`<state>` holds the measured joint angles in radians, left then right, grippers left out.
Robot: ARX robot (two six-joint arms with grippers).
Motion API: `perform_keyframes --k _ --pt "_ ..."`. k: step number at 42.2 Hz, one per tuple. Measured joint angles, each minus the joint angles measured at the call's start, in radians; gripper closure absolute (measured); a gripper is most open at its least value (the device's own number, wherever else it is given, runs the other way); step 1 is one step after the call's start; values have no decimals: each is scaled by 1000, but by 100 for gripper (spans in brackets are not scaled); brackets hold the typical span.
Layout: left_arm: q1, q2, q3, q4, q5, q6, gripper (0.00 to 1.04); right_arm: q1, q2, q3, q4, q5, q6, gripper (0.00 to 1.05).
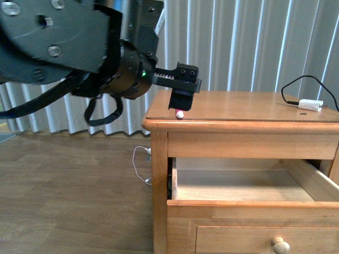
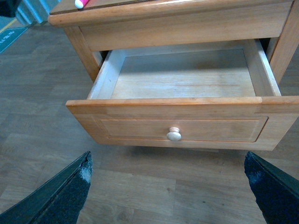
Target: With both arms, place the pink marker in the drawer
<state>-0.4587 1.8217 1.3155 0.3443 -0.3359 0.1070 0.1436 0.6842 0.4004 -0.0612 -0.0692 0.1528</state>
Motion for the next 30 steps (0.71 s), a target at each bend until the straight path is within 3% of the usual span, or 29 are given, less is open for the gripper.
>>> perform_keyframes --k 13,30 --pt "0 262 378 -208 0 -42 6 0 0 0 0 0 0 9" --pt "-2 407 597 -369 -1 -111 6 0 0 0 0 0 0 9"
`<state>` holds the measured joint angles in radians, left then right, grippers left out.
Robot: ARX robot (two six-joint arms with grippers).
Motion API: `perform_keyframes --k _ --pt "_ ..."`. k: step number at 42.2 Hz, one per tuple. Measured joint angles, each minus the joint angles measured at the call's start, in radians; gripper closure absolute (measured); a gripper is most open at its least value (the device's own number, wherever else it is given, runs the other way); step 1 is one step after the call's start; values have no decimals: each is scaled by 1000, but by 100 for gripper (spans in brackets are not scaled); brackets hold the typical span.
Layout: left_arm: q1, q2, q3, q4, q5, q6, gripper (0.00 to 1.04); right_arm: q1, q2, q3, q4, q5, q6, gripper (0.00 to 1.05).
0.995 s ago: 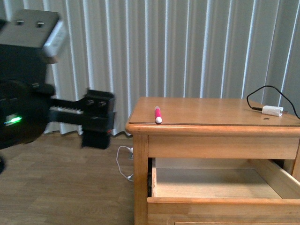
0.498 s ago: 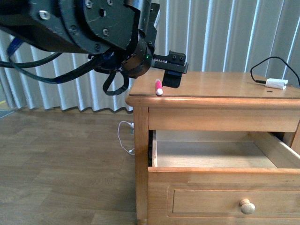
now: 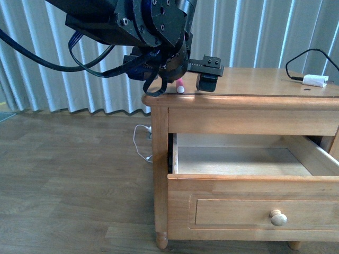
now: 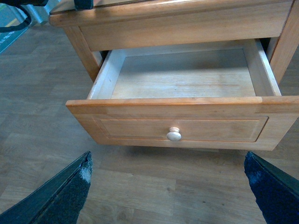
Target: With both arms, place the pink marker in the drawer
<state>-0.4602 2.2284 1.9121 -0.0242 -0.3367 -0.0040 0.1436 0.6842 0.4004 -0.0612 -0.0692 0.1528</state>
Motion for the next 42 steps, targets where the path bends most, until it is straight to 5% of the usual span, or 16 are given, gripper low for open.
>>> perform_keyframes --k 23,31,42 --pt "12 52 78 -83 -20 -21 7 0 0 0 0 0 0 9" --pt "12 63 92 -95 -26 -20 43 0 0 0 0 0 0 9" --pt "13 63 91 -94 -28 -18 81 0 0 0 0 0 0 9"
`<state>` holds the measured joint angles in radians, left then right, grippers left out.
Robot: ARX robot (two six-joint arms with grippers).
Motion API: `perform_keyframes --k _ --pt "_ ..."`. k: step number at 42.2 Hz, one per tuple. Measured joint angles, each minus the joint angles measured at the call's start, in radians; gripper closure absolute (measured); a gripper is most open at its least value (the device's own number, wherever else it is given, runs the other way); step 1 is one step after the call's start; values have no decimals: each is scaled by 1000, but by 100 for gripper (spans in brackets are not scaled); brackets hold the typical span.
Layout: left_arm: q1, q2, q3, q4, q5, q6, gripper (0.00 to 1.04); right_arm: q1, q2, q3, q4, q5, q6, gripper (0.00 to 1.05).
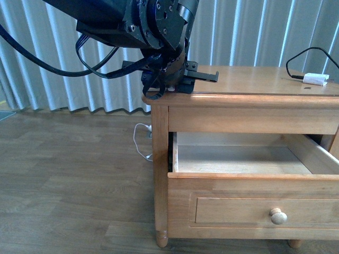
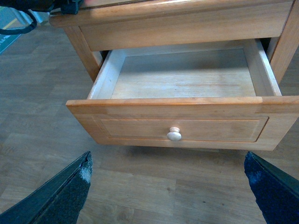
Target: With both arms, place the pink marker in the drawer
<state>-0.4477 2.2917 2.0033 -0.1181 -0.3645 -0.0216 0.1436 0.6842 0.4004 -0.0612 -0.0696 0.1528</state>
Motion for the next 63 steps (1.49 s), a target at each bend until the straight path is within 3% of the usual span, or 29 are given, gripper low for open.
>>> perform_keyframes --k 4,15,25,32,37,63 --pt "2 0 -7 18 9 0 90 0 0 0 0 0 0 9" --pt "10 -50 -122 149 83 -2 90 0 0 0 0 0 0 9" --pt "-2 -255 -375 339 344 76 90 0 0 0 0 0 0 9" --pt "-28 -353 -507 348 521 196 90 0 0 0 0 0 0 9" --pt "-43 -360 -568 326 591 282 90 0 0 0 0 0 0 9" --pt "-75 -190 -587 344 520 391 90 0 0 0 0 0 0 9"
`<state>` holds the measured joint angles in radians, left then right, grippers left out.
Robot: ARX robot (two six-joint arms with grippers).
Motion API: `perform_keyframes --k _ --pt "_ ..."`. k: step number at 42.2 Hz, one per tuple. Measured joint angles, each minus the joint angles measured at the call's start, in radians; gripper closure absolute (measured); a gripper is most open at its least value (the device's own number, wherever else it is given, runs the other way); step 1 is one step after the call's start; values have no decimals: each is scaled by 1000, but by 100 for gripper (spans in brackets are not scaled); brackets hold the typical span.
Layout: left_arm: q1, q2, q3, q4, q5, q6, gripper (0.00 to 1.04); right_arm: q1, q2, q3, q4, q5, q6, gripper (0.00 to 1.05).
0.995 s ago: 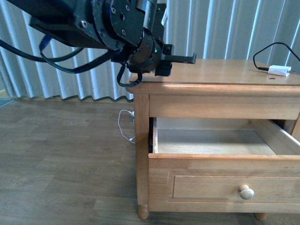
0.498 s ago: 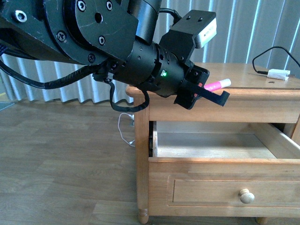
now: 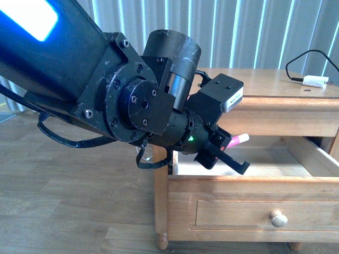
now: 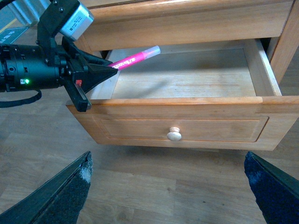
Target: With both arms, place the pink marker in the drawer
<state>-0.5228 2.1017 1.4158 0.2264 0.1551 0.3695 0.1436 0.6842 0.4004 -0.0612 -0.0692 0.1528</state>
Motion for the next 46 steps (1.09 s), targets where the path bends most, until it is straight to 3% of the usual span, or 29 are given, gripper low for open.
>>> perform_keyframes --k 3,13,24,39,46 --pt "-5 15 12 1 -6 -5 90 0 0 0 0 0 0 9" --pt "-15 10 2 54 -71 -33 41 0 0 0 0 0 0 9" --pt "4 -129 -140 134 -168 -106 6 0 0 0 0 0 0 9" --pt "136 -589 -561 290 -330 -255 6 0 0 0 0 0 0 9" --pt "246 -931 -818 226 -368 -301 6 0 0 0 0 0 0 9"
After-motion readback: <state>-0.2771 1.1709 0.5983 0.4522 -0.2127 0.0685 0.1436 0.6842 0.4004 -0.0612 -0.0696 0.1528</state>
